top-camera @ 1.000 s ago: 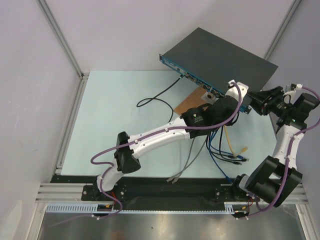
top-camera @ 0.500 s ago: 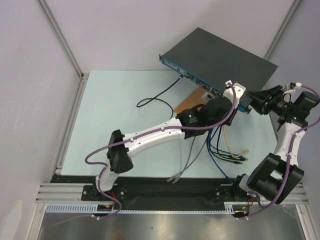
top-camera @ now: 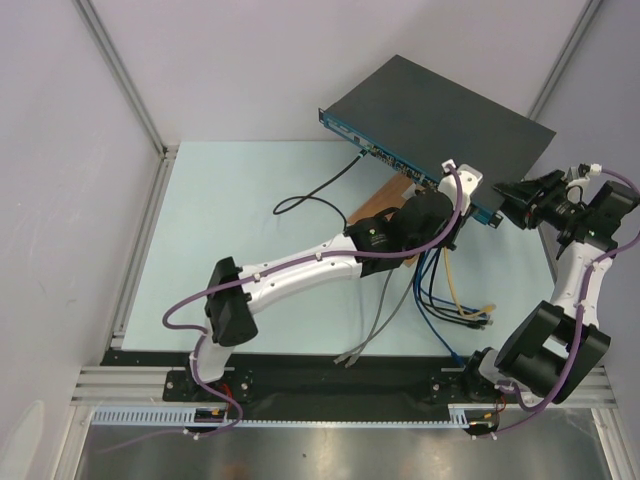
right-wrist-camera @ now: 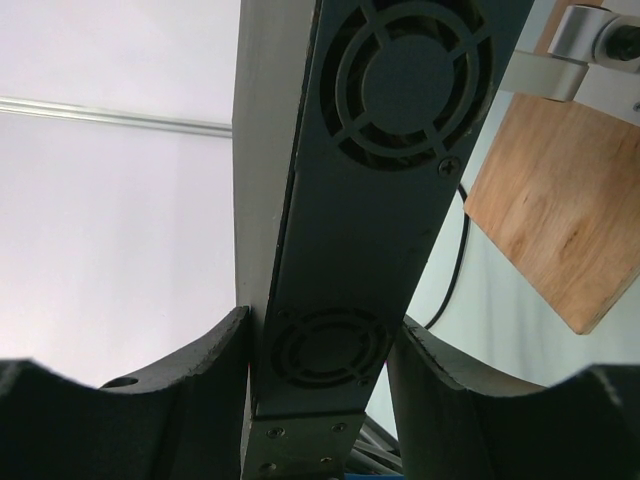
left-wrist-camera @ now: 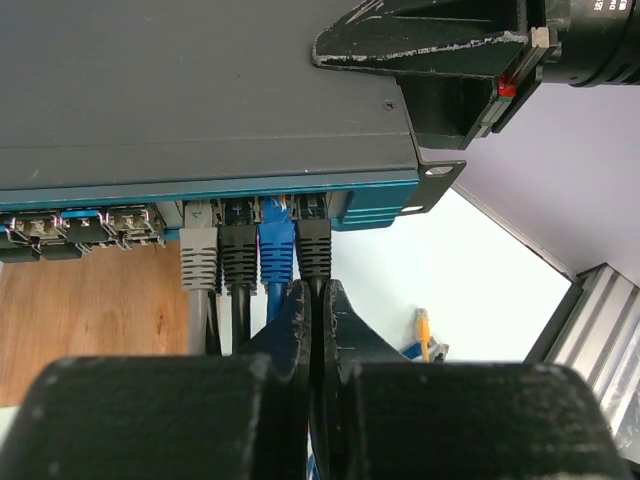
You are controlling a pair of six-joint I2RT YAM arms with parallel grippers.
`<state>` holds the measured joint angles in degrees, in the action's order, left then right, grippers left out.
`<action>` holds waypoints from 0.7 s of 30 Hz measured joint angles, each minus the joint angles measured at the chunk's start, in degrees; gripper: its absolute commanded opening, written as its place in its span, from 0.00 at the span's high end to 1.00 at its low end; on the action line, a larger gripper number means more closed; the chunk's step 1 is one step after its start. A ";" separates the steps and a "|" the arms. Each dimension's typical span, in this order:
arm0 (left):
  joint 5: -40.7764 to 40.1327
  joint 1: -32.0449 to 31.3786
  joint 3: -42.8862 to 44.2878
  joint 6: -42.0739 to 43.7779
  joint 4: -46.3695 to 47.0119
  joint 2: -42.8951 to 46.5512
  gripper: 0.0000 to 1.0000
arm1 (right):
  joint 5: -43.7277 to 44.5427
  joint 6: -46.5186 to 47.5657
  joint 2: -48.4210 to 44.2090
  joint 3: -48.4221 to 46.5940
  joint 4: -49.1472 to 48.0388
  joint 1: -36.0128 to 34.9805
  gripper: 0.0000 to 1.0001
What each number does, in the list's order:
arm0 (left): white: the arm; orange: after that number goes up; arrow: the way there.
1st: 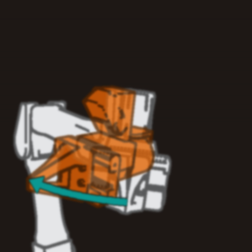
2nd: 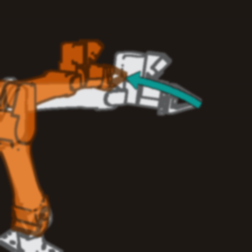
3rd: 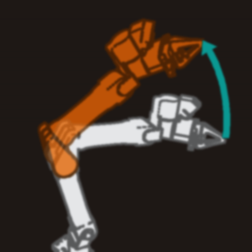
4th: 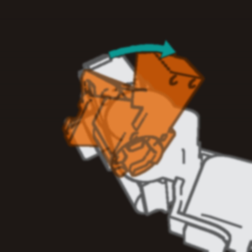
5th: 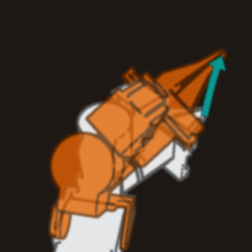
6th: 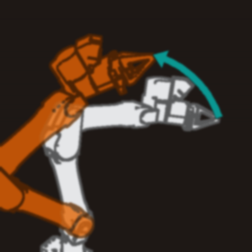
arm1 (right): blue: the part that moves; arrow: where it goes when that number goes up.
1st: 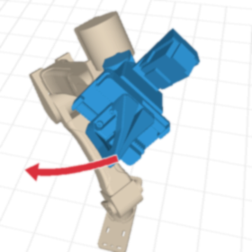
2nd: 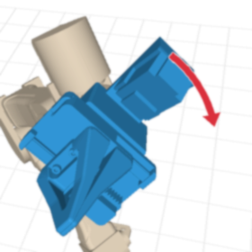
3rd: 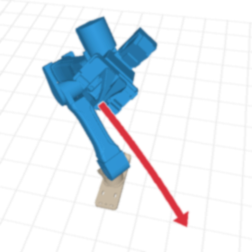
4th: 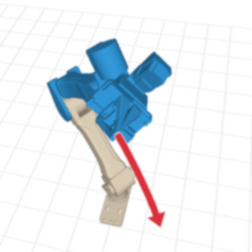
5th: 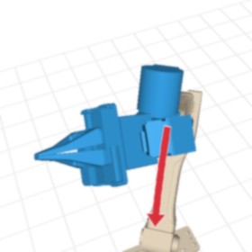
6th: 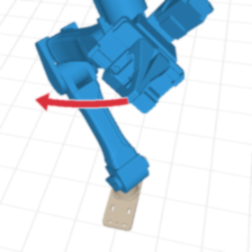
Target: Insert the plug into the switch port
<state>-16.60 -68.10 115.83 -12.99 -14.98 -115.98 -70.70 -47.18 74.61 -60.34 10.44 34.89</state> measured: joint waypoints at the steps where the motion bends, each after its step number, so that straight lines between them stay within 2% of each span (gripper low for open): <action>1: -0.02 0.00 0.28 0.02 -0.22 -0.07 1.00 | -0.02 0.04 0.00 0.00 0.02 0.00 1.00; 12: -0.11 -0.09 16.13 1.64 -14.19 -7.04 0.99 | 2.03 0.28 -1.03 0.44 -0.07 -0.13 1.00; 13: -0.07 -0.09 17.22 2.01 -15.21 -7.52 0.95 | 2.32 0.28 -1.18 0.44 -0.07 -0.13 1.00; 14: 0.00 -0.09 17.53 2.27 -15.56 -7.63 0.83 | 2.45 0.28 -1.27 0.44 -0.04 -0.17 1.00; 16: 0.15 -0.09 17.18 3.08 -15.17 -7.43 0.73 | 2.38 0.44 -1.31 0.44 0.11 -0.17 1.00; 17: 0.55 -0.07 16.00 3.21 -14.08 -7.02 0.63 | 2.36 0.68 -1.31 0.42 0.35 -0.17 1.00; 19: 2.12 -0.15 11.43 4.00 -10.47 -4.76 0.52 | 2.01 1.49 -1.05 -0.17 1.70 -0.13 1.00; 21: 4.24 -0.15 6.10 4.92 -6.43 -1.99 0.46 | 1.09 3.39 0.02 -1.86 4.42 0.00 1.00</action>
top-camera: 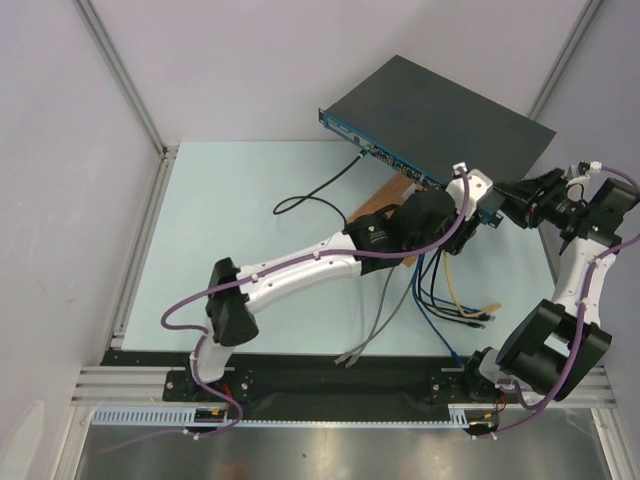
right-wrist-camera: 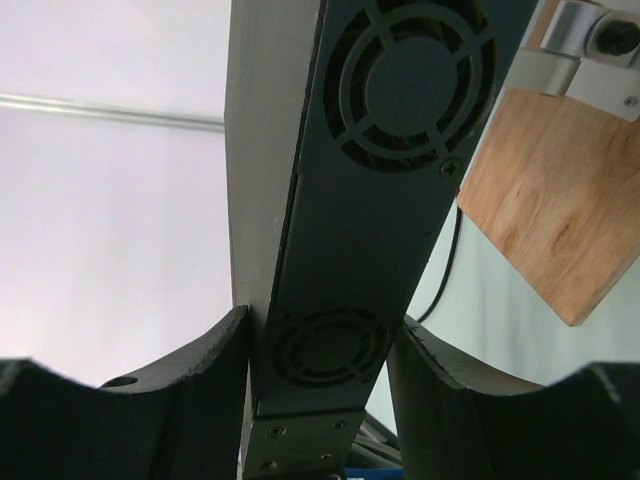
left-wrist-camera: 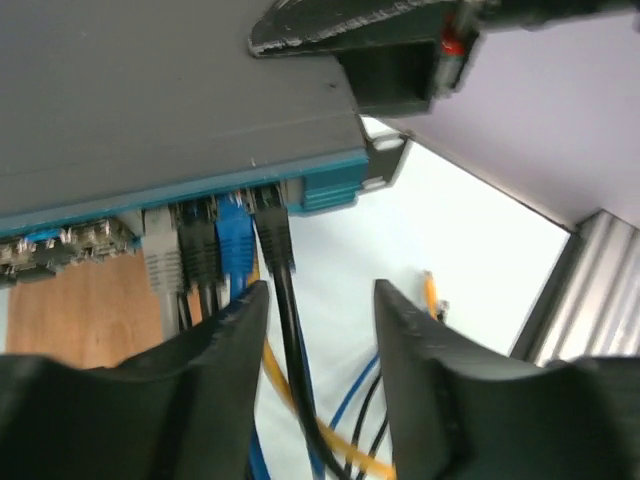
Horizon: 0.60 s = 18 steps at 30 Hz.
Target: Insert the plug into the switch port
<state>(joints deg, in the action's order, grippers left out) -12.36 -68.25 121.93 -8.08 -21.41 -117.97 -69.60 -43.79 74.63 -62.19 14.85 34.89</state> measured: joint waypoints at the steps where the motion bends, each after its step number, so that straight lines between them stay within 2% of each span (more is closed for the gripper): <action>1: 0.74 0.00 -1.97 0.68 1.20 1.33 0.37 | -0.55 0.90 0.66 -0.81 1.31 0.04 1.00; 5: 3.43 0.24 -13.46 3.85 4.07 10.88 0.23 | -3.06 5.09 3.72 -4.28 6.78 0.79 1.00; 6: 3.74 0.76 -16.33 4.44 3.89 13.88 0.22 | -3.48 6.05 4.35 -4.87 7.78 0.90 0.97; 7: 4.04 1.46 -18.64 5.03 3.76 16.74 0.14 | -4.09 7.15 5.11 -5.70 9.07 1.09 0.94; 10: 5.40 4.20 -22.91 5.68 3.32 23.96 0.00 | -5.03 11.52 7.32 -9.01 14.75 1.57 0.75; 11: 5.99 5.38 -23.41 5.68 2.67 26.01 0.00 | -5.09 12.79 7.80 -9.90 16.39 1.62 0.60; 13: 8.13 8.59 -23.58 5.20 1.16 29.03 0.00 | -5.27 15.87 9.14 -12.09 20.76 1.79 0.43; 14: 9.44 10.67 -23.58 4.81 0.24 30.12 0.00 | -5.29 17.62 9.68 -13.20 22.95 1.88 0.29; 15: 10.84 13.57 -23.56 3.82 -0.85 30.82 0.00 | -5.03 19.56 10.16 -14.47 25.20 1.88 0.24; 16: 13.09 17.09 -23.41 2.51 -2.36 31.10 0.00 | -3.69 22.40 10.60 -16.13 26.14 2.25 0.10; 18: 17.84 25.75 -23.12 -0.13 -5.25 30.69 0.00 | -1.68 27.39 11.08 -20.22 28.24 4.50 0.00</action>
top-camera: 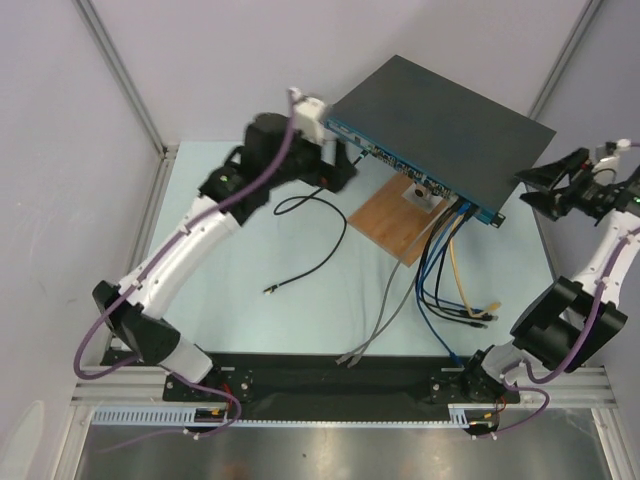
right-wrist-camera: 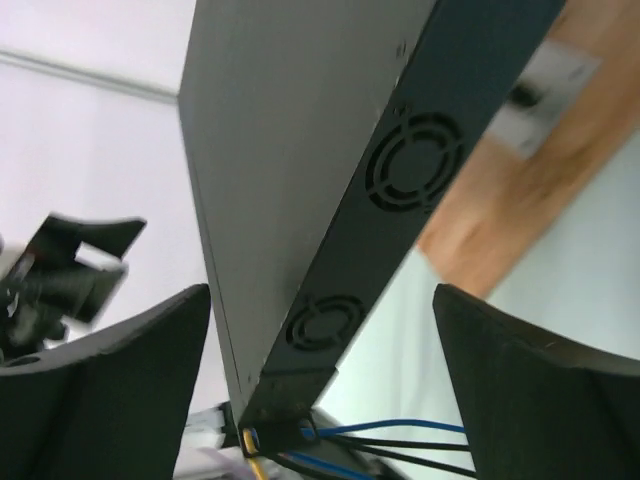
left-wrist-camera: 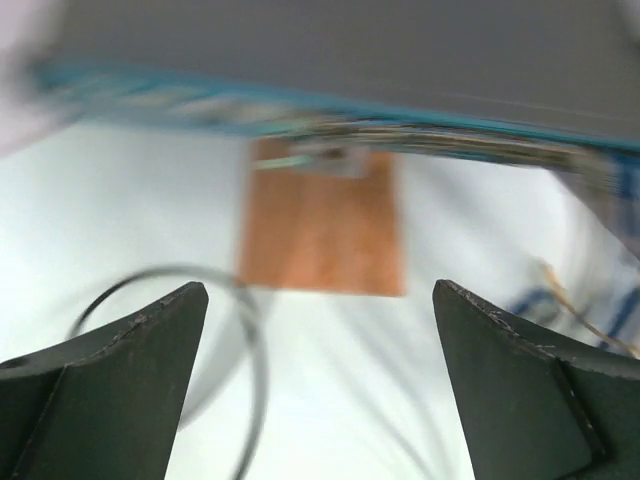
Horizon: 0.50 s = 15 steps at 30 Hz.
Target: Insert the plug into the switch port
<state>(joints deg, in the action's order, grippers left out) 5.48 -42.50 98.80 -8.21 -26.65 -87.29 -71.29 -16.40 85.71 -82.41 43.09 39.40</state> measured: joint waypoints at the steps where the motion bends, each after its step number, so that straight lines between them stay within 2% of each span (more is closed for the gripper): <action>1: 2.05 5.27 -0.20 -1.36 -1.46 -0.52 0.00 | 0.81 1.88 -0.02 -1.46 0.70 1.25 0.00; 4: 7.13 19.61 -2.49 -4.46 -5.73 -1.40 0.00 | 3.02 7.19 -0.46 -5.73 3.96 5.16 0.00; 6: 8.35 26.80 -2.47 -4.72 -9.75 -2.21 0.00 | 4.79 10.69 -0.46 -8.39 7.69 6.71 0.00; 8: 8.26 31.06 -2.43 -3.87 -13.42 -2.47 0.00 | 6.14 13.75 -0.46 -11.06 11.23 7.04 0.00; 12: 6.62 32.39 -2.91 -0.17 -19.21 -1.90 0.00 | 8.17 18.25 -2.40 -12.94 15.63 5.92 0.00; 15: 6.05 31.91 -8.39 2.78 -19.15 1.90 0.00 | 10.49 21.07 -6.23 -10.58 17.53 3.06 0.00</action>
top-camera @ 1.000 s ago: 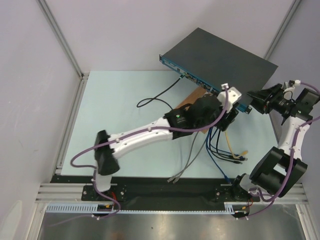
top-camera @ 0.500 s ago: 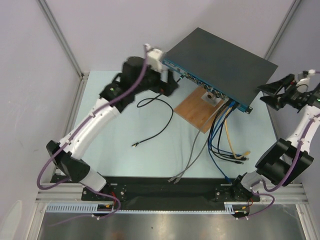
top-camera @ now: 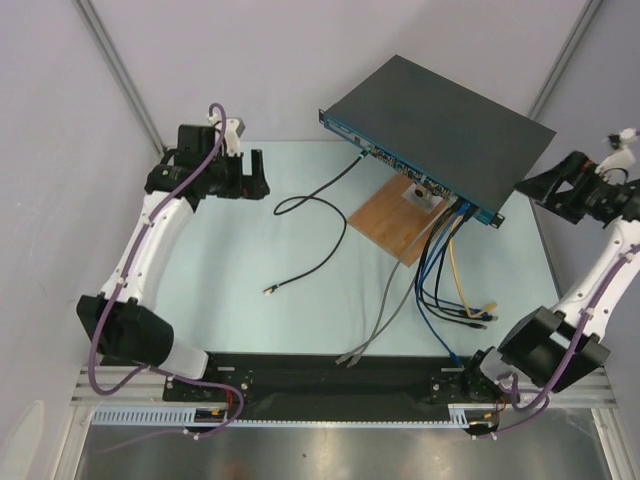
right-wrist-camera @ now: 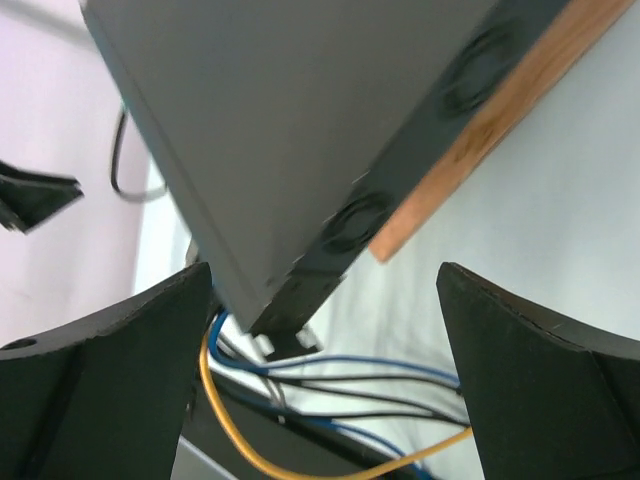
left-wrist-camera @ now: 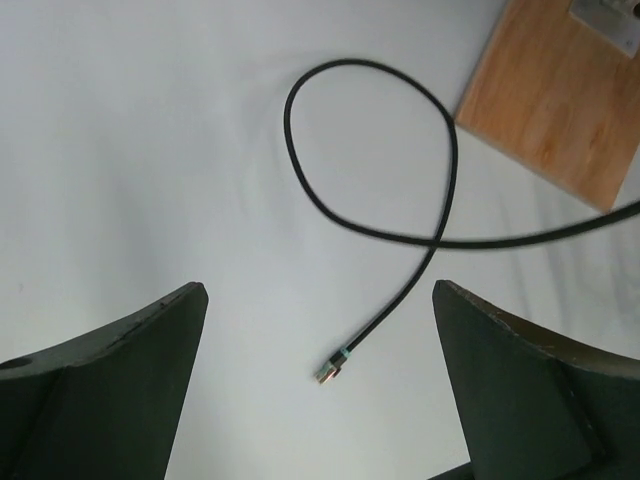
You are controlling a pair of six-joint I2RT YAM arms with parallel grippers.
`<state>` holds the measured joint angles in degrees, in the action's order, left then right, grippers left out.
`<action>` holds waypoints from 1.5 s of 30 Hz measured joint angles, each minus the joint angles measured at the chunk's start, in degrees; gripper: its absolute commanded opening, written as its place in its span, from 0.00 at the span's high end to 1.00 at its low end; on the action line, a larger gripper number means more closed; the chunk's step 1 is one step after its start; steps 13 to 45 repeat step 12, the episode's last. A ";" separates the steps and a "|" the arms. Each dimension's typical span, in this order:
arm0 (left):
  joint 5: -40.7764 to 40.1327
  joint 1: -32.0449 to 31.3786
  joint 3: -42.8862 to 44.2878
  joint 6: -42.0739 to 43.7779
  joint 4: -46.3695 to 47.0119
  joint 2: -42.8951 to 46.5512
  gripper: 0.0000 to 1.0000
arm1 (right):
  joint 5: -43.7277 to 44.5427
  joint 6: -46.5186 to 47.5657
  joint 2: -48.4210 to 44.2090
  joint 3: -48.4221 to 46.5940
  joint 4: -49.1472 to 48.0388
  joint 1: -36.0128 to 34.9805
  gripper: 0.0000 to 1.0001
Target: Insert the plug into the switch port
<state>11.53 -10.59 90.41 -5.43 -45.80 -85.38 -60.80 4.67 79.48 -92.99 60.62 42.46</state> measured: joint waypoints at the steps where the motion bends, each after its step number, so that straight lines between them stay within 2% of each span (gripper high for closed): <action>1: -0.20 -0.15 -2.47 0.79 0.02 2.03 0.00 | 1.05 0.70 -1.88 1.68 0.44 -1.62 0.00; 6: -2.34 -1.29 -7.72 4.15 -0.59 10.01 0.00 | 6.62 2.51 -12.00 8.74 1.33 -11.69 0.00; 9: -3.52 -2.51 -8.26 6.10 -0.15 12.96 0.00 | 8.41 2.51 -15.78 9.35 1.27 -13.84 0.00; 12: -3.85 -3.17 -8.28 7.06 0.26 14.38 0.00 | 9.97 2.56 -17.84 8.92 1.44 -13.90 0.00; 45: -3.85 -3.17 -8.28 7.06 0.26 14.38 0.00 | 9.97 2.56 -17.84 8.92 1.44 -13.90 0.00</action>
